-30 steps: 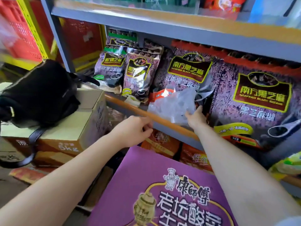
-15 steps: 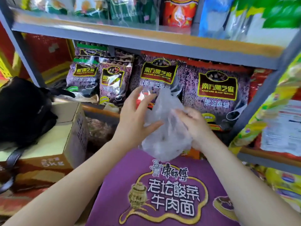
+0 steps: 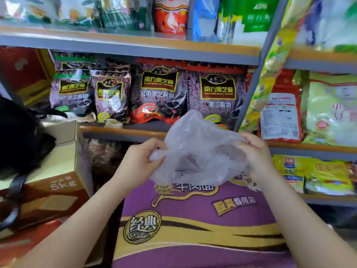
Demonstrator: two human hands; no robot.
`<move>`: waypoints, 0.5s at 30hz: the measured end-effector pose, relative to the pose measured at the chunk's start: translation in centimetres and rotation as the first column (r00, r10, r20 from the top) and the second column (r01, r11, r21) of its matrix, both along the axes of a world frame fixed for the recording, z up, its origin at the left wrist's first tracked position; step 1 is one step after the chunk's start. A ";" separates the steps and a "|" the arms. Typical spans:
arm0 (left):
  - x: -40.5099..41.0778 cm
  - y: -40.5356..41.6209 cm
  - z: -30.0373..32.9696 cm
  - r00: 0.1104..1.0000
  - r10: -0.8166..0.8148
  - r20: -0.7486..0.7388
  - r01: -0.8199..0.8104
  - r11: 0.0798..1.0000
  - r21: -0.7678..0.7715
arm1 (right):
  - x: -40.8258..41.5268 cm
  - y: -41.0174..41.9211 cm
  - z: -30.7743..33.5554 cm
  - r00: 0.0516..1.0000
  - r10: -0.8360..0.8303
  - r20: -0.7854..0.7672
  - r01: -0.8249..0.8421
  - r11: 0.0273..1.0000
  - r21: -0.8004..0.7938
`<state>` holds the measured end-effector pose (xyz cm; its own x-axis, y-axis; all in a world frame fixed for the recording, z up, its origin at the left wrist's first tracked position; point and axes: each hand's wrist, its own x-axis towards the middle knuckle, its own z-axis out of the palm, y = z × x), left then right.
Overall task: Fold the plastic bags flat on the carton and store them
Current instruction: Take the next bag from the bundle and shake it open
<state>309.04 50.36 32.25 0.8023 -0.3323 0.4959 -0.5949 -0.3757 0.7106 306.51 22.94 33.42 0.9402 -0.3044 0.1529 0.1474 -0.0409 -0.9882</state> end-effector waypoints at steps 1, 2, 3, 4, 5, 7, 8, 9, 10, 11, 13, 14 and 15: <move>-0.3 0.3 -0.3 0.999 0.036 0.021 -0.037 0.998 0.044 | -0.8 -0.5 -0.5 1.000 -0.024 -0.012 0.021 0.984 -0.175; -0.7 0.6 -0.4 0.998 0.048 0.032 -0.050 0.997 0.060 | -1.7 -0.8 -0.9 0.999 -0.020 -0.051 0.001 0.941 -0.338; -1.0 0.9 -0.6 0.998 0.045 0.049 -0.049 0.995 0.084 | -2.4 -1.1 -1.3 0.994 0.008 -0.109 -0.057 0.889 -0.454; -1.4 1.0 -0.7 0.996 0.022 0.086 -0.033 0.991 0.130 | -3.1 -1.1 -1.4 0.979 0.059 -0.194 -0.153 0.844 -0.515; -1.8 1.0 -0.7 0.991 -0.027 0.132 0.000 0.980 0.197 | -3.9 -1.1 -1.1 0.950 0.114 -0.292 -0.258 0.811 -0.525; -2.6 0.7 -0.9 0.962 -0.214 0.172 0.144 0.927 0.346 | -5.6 -0.2 -0.1 0.881 0.211 -0.423 -0.413 0.779 -0.471; -3.0 0.4 -1.1 0.938 -0.300 0.171 0.210 0.889 0.407 | -6.1 0.2 0.3 0.871 0.241 -0.429 -0.435 0.785 -0.442; -3.4 0.0 -1.1 0.916 -0.363 0.171 0.253 0.854 0.455 | -6.5 0.9 0.8 0.878 0.249 -0.408 -0.425 0.800 -0.425; -3.7 -0.4 -1.2 0.898 -0.402 0.180 0.275 0.830 0.485 | -6.7 1.9 1.3 0.887 0.260 -0.381 -0.412 0.818 -0.401; -4.1 -0.7 -1.3 0.885 -0.426 0.190 0.283 0.814 0.507 | -7.0 2.7 1.9 0.889 0.294 -0.351 -0.416 0.839 -0.351; -4.7 -1.3 -1.3 0.867 -0.446 0.221 0.270 0.794 0.544 | -7.4 3.0 2.0 0.900 0.386 -0.201 -0.430 0.856 -0.285; -4.9 -1.5 -1.3 0.860 -0.450 0.239 0.257 0.789 0.559 | -7.9 3.2 2.3 0.904 0.412 -0.115 -0.428 0.866 -0.258; -5.2 -1.7 -1.1 0.854 -0.452 0.259 0.241 0.783 0.573 | -8.6 3.7 3.0 0.908 0.416 -0.055 -0.418 0.886 -0.201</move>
